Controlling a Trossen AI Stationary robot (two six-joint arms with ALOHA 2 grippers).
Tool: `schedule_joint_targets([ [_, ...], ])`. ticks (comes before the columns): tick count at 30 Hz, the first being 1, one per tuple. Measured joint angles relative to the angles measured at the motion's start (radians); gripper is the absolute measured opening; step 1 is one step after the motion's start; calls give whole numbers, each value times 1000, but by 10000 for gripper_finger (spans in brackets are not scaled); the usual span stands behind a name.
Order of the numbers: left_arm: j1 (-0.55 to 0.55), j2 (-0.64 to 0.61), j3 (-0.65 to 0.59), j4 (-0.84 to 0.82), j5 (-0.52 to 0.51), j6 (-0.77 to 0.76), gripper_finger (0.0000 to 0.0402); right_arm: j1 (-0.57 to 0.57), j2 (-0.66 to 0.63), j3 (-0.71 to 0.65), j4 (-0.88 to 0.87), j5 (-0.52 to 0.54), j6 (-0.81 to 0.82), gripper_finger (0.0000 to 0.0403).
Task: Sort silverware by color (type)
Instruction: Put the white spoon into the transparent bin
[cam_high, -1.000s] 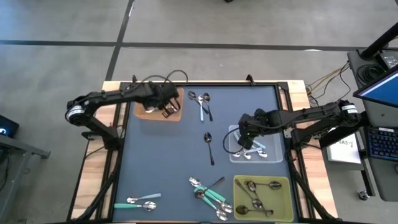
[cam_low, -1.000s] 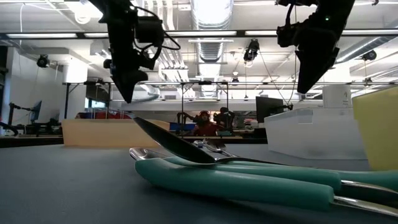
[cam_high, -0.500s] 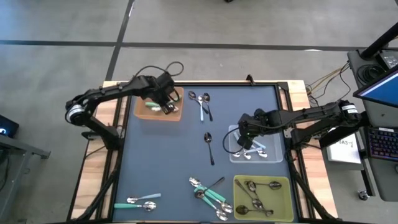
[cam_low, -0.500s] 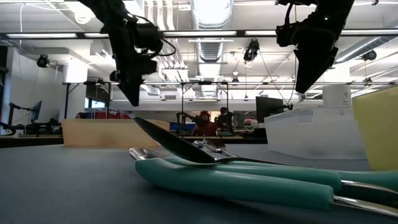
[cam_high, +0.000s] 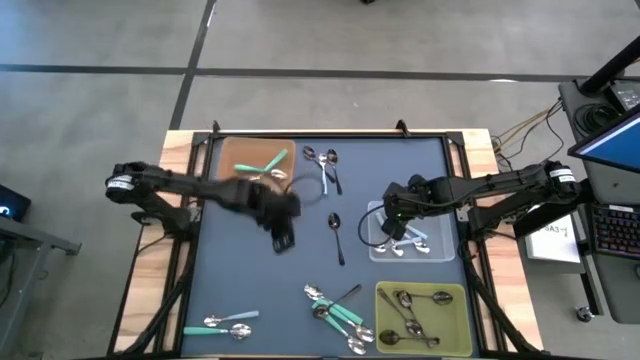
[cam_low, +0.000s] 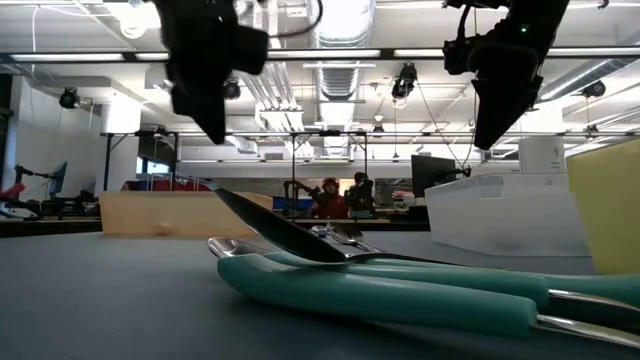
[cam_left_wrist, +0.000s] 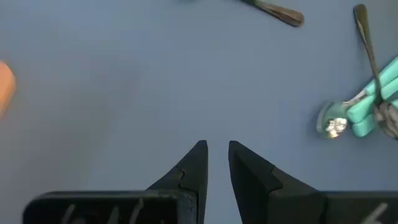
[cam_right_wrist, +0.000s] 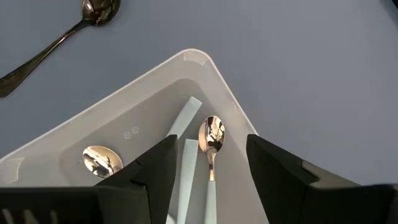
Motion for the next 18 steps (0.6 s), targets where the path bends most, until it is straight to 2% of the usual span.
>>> schedule_joint_targets([
  [4, -169, 2, 0, -24, -72, -267, 47, 0, 0, 0, 2, 0, 0, 185],
  [11, -423, 26, 0, -49, -44, -701, 48, 0, 0, 0, 2, 0, 0, 185],
  [14, -514, 40, 0, -49, 3, -805, 49, 0, 0, 0, 3, 0, 0, 185],
  [18, -612, 57, 0, -53, 82, -842, 63, 0, 0, 0, 4, 0, 0, 185],
])
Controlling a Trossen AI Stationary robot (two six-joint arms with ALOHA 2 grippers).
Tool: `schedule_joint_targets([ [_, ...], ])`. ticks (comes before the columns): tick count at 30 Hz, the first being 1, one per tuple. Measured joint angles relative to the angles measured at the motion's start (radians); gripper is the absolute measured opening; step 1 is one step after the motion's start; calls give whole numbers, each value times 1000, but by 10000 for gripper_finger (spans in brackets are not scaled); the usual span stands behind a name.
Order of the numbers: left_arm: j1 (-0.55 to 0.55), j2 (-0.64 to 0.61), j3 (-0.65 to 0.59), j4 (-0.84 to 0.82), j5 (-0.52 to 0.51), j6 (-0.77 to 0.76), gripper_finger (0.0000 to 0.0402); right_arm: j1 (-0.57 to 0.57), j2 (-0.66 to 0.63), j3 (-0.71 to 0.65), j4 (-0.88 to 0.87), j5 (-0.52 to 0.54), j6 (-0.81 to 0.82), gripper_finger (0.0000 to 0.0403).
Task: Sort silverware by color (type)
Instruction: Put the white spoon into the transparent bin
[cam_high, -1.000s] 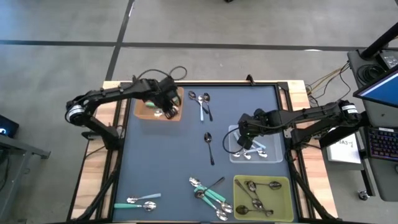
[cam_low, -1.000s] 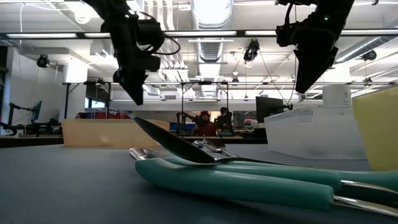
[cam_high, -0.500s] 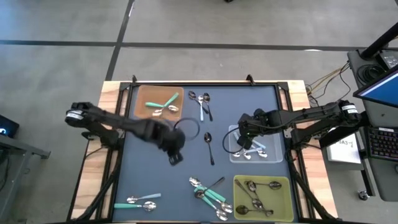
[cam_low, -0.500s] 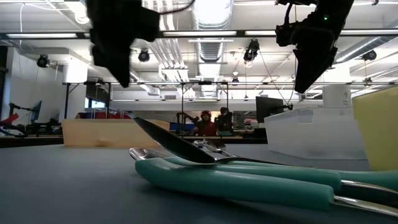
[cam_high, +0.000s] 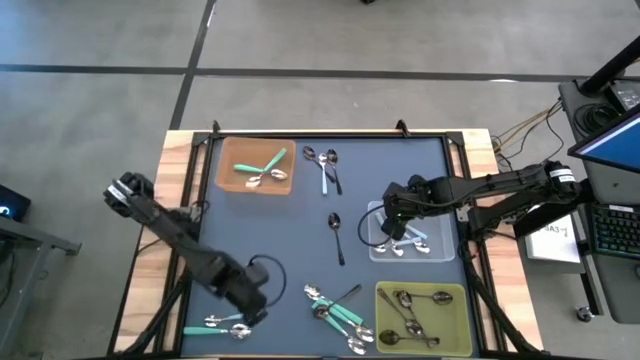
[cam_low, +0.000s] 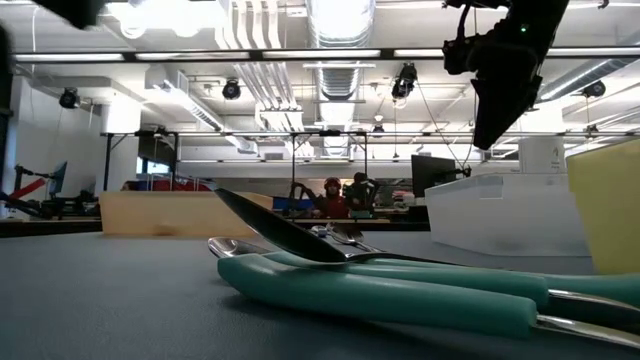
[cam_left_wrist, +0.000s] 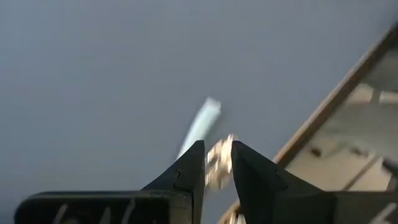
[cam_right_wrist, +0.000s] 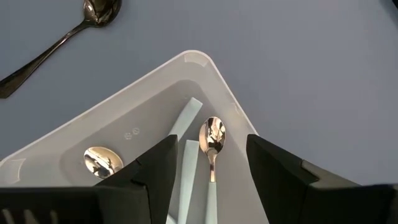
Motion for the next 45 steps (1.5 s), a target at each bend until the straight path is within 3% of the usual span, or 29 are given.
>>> schedule_joint_targets([
  [6, -67, 26, 0, -9, 20, 15, 100, 0, 0, 0, 2, 0, 0, 185],
  [14, -112, 119, 0, 6, 21, 169, 142, 0, 0, 0, 3, 0, 0, 185],
  [22, -118, 248, 0, 13, 8, 299, 139, 0, 0, 0, 14, 0, 0, 185],
  [33, -118, 348, 8, 22, -4, 323, 137, 0, 0, 0, 29, 0, 0, 185],
  [37, -106, 356, 8, 26, 5, 317, 111, 0, 0, 0, 29, 0, 0, 185],
  [42, -92, 337, 7, 29, 13, 308, 24, 0, 0, 0, 29, 0, 0, 185],
  [45, -84, 317, 6, 24, 14, 299, 25, 0, 0, 0, 31, 0, 0, 185],
])
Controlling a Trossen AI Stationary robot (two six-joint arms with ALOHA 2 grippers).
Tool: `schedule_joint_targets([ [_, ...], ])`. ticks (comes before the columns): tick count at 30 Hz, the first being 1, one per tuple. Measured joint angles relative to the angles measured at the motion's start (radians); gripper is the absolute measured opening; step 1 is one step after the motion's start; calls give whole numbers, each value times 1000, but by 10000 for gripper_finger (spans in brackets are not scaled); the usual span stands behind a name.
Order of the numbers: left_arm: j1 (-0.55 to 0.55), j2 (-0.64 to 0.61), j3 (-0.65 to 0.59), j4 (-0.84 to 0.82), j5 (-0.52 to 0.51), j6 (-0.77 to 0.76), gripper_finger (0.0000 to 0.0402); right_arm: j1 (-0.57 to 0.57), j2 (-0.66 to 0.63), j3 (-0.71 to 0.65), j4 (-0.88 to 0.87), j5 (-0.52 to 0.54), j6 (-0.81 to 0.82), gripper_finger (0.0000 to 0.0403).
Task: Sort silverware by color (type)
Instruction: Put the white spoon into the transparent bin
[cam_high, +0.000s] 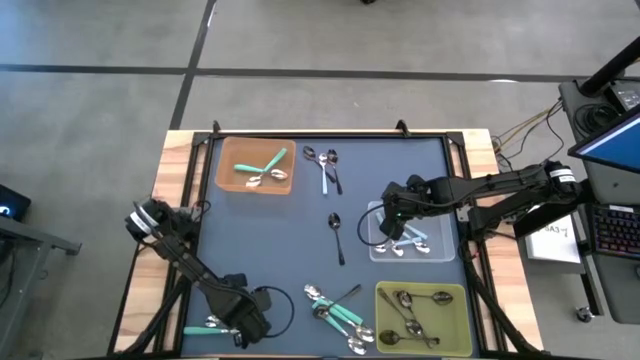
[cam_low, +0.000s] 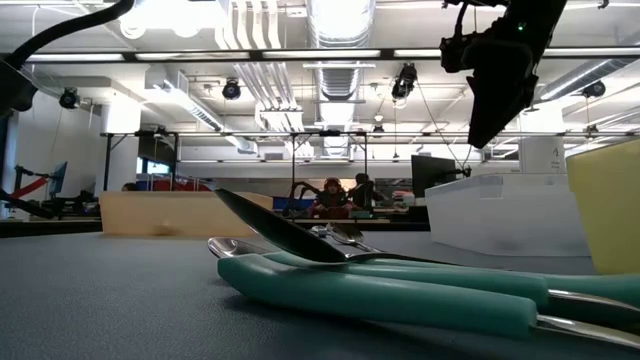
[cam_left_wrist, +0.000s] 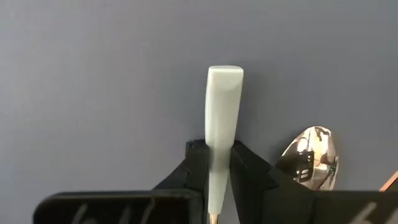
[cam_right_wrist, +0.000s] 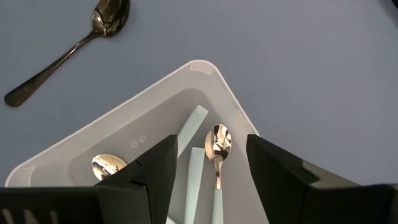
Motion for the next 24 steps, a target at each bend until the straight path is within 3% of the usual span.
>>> schedule_joint_targets([
  [3, 17, -27, -5, -23, -17, -9, 26, 0, 0, 0, 4, 0, 0, 185],
  [9, 88, -119, -6, -51, -161, -116, 23, 0, 0, 0, 46, 0, 0, 185],
  [19, 294, -287, 1, 38, -560, -184, 23, -6, 0, 0, 242, 23, 0, 185],
  [24, 404, -308, 2, 198, -707, -142, 23, -6, 0, 0, 293, 27, 138, 185],
])
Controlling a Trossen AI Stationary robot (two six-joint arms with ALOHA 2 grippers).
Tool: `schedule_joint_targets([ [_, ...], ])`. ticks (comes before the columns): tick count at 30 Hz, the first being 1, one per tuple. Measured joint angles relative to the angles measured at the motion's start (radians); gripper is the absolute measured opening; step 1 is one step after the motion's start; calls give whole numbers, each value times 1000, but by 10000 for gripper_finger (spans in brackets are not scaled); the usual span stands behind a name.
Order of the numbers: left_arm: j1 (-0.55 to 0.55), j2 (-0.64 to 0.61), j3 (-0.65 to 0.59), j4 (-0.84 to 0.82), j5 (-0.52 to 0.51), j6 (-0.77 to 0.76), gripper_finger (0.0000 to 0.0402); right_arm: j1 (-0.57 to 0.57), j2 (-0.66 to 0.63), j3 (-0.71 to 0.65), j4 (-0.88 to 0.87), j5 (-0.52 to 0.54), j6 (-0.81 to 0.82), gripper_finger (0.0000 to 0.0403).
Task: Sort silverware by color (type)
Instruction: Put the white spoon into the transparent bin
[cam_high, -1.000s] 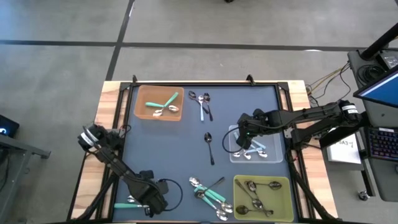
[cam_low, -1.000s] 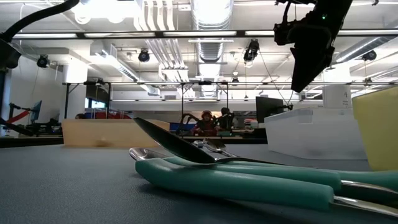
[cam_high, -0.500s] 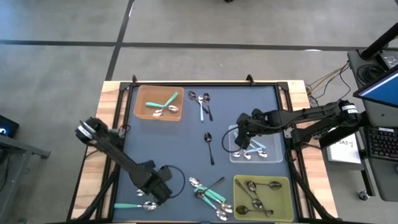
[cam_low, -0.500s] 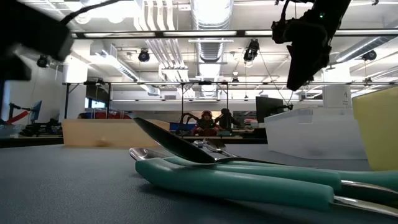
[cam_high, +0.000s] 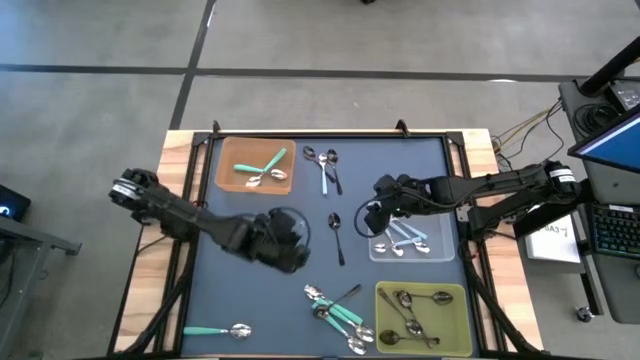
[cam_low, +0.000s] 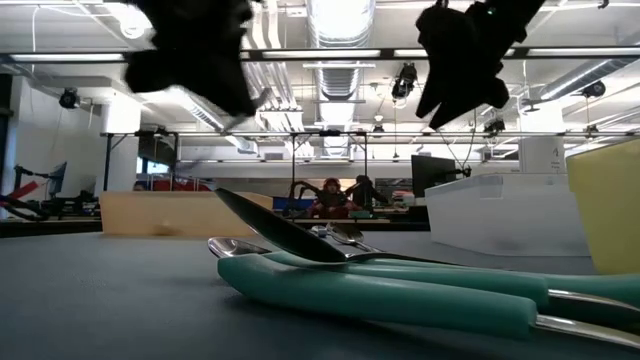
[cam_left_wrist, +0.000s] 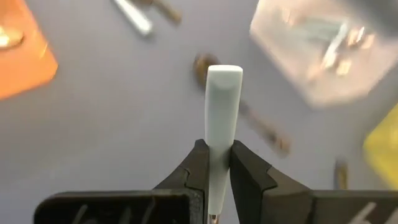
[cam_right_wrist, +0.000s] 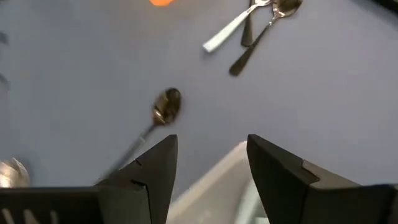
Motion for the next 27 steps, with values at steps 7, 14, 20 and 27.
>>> schedule_joint_targets([
  [7, 154, 48, 0, 305, -7, 122, 23, 0, 3, 0, 66, -12, 61, 185],
  [14, 273, 60, 0, 440, 5, 135, 23, -14, 3, 0, 103, -36, 288, 185],
  [20, 337, 60, 0, 549, 113, 183, 23, -13, 21, 0, 272, -46, 371, 185],
  [27, 360, 60, 0, 633, 196, 177, 23, -13, 73, 0, 409, -63, 340, 184],
])
